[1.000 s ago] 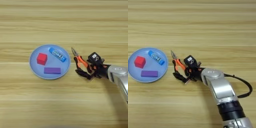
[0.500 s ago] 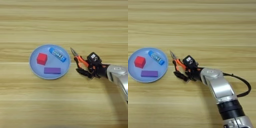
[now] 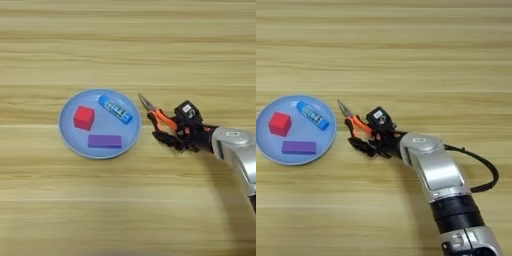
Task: Move the objects on the table
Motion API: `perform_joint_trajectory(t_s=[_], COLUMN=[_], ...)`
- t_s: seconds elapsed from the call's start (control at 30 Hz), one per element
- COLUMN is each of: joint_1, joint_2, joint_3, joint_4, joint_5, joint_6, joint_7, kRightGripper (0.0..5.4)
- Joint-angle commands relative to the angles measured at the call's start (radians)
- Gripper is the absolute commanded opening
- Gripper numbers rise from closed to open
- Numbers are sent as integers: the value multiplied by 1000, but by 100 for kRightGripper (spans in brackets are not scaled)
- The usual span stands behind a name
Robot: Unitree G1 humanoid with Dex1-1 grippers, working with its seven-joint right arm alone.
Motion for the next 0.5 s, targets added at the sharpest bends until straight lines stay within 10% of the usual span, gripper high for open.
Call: perform_joint_trajectory(t_s=[0.03, 0.5], joint_1=[-119, -289], joint_2=[-9, -21], joint_3=[-40, -109], joint_4=[-9, 260], joint_5=[-3, -32], joint_6=[-65, -175], joint_7=[-48, -131], kRightGripper=[349, 348])
